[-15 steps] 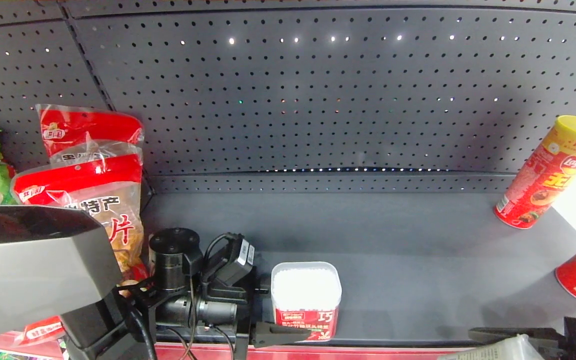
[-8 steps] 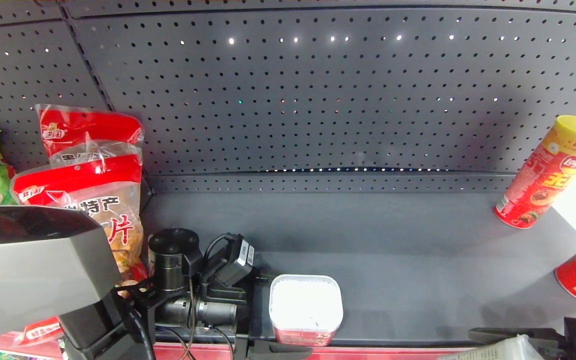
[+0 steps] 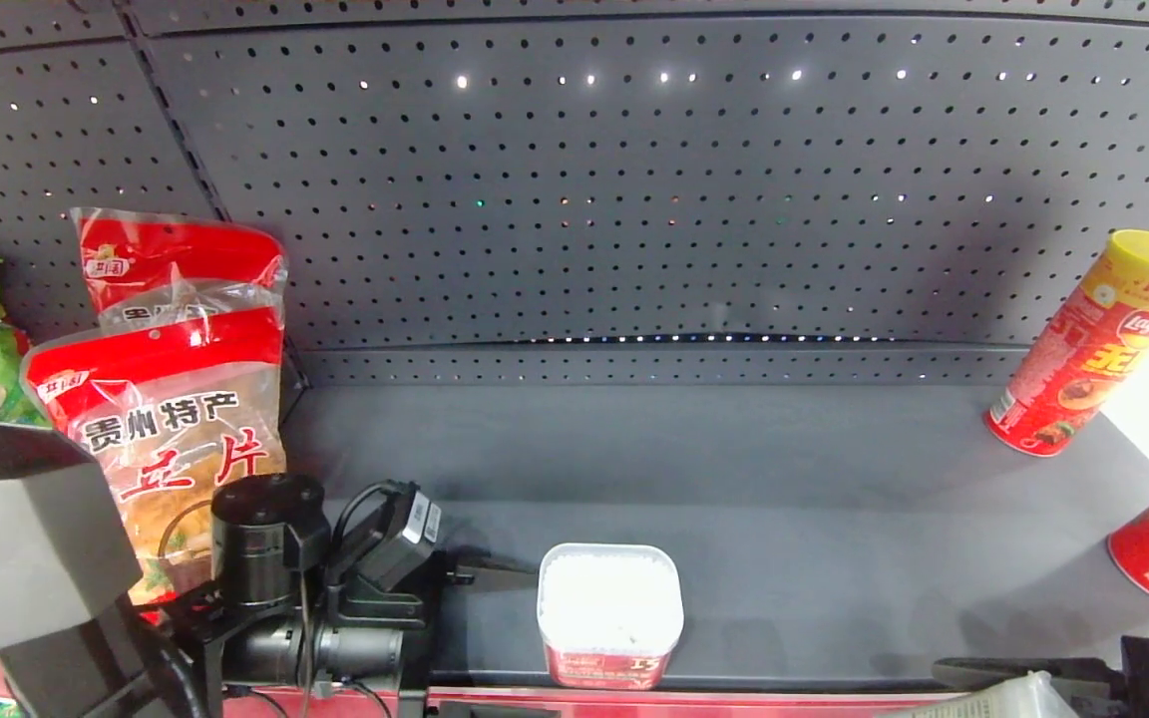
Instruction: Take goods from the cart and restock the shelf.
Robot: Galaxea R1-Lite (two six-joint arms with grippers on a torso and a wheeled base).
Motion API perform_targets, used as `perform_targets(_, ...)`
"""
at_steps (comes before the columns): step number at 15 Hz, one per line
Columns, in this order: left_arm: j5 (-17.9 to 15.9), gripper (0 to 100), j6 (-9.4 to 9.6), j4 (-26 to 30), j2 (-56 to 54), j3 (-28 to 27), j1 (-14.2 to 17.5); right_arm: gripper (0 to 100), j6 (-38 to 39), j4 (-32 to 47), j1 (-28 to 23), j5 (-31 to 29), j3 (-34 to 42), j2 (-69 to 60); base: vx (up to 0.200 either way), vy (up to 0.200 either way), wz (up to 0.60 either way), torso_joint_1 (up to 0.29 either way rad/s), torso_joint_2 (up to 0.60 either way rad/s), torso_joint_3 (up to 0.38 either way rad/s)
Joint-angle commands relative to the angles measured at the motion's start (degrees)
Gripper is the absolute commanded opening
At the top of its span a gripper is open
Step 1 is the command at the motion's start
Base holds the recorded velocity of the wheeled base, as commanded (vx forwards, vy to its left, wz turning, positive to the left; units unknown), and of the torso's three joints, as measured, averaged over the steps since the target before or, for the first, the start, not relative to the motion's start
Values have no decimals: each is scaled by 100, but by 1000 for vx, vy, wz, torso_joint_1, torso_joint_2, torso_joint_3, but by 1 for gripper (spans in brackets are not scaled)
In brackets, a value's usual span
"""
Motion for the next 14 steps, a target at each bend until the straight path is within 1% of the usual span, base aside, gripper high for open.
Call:
perform_targets(1, -5, 100, 9, -6, -399, 316, 218, 0, -3, -4, 10, 5, 30, 12, 0, 0, 0, 0, 0, 0)
perform_targets(2, -5, 100, 9, -6, -399, 316, 218, 0, -3, -4, 10, 5, 30, 12, 0, 0, 0, 0, 0, 0)
perform_targets(3, -5, 100, 0, -6, -724, 589, 358, 0, -3, -4, 10, 5, 39, 3, 0, 0, 0, 0, 0, 0)
perform_targets(7, -13, 100, -27, -6, -1155, 554, 833, 0, -3, -4, 97, 5, 83, 3, 0, 0, 0, 0, 0, 0)
perform_targets(8, -22, 100, -44, -15, -1304, 545, 1307, 0, -47, -4, 124, -4, 92, 3, 0, 0, 0, 0, 0, 0)
perform_targets(9, -22, 100, -44, -15, -1304, 545, 1343, 0, -56, -4, 124, -4, 83, 3, 0, 0, 0, 0, 0, 0)
perform_targets(10, -84, 100, -44, -15, -1462, 290, 2160, 0, -65, -4, 124, 5, 83, 3, 0, 0, 0, 0, 0, 0)
perform_targets(11, -84, 100, -44, -15, -1480, 246, 2292, 0, -65, -4, 124, 5, 83, 12, 0, 0, 0, 0, 0, 0)
perform_targets(12, 4, 100, -53, 3, -1664, 193, 2731, 0, -82, -4, 124, 5, 83, 12, 0, 0, 0, 0, 0, 0)
perform_targets(13, 294, 100, -106, 21, -1805, 79, 2872, 0, -82, -4, 124, 5, 100, 12, 0, 0, 0, 0, 0, 0)
perform_targets(14, 435, 100, -281, 38, -1946, -176, 2933, 0, -82, -4, 124, -4, 109, 12, 0, 0, 0, 0, 0, 0)
